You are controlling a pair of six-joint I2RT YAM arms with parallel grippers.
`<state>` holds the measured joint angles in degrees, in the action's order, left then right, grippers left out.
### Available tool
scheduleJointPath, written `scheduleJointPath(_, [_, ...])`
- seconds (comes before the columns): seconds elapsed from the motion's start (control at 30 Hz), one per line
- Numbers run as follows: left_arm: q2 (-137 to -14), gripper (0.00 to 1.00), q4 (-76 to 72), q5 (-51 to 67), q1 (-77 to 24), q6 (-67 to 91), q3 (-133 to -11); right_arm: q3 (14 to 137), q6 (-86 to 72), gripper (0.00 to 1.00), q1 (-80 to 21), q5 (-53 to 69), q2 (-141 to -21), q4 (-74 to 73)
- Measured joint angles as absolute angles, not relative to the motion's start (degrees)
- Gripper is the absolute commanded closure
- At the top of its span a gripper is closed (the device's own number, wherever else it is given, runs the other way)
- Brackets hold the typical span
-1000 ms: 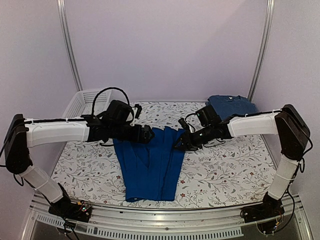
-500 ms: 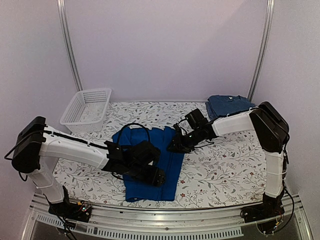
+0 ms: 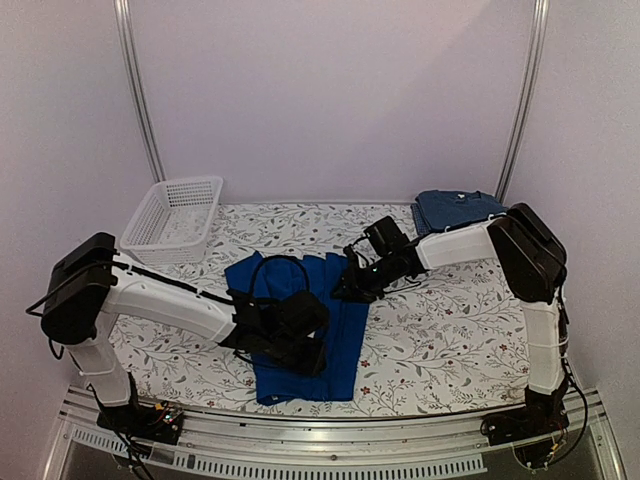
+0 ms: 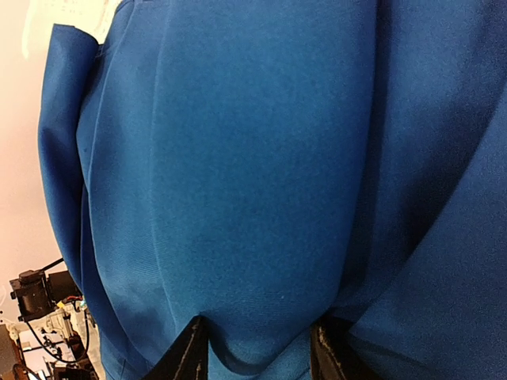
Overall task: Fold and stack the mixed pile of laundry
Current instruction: Adjust the rectangle-folded skirt at the center of the board.
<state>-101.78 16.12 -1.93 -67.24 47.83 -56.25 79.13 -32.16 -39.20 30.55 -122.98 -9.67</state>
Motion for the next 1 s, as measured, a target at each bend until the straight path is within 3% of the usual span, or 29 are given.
scheduleJointPath(0.33, [-101.9,0.66,17.1,-1.5,-67.2,46.5,-57.9,79.3,-32.3,0.68,-39.2,30.5,-123.3,-9.5])
scheduleJointPath(0.4, [-102.1,0.70,17.5,-1.5,-67.2,46.4,-58.6,79.3,-32.4,0.75,-39.2,30.5,-123.4,-9.5])
scheduleJointPath(0.6, [-105.1,1.00,17.1,-1.3,-67.2,46.1,-59.9,79.3,-32.6,0.97,-39.2,30.6,-123.8,-9.4])
scheduleJointPath(1.0, [-98.8,1.00,15.8,-2.2,-67.1,45.1,-56.8,80.6,-33.0,1.00,-39.2,31.3,-123.8,-9.3])
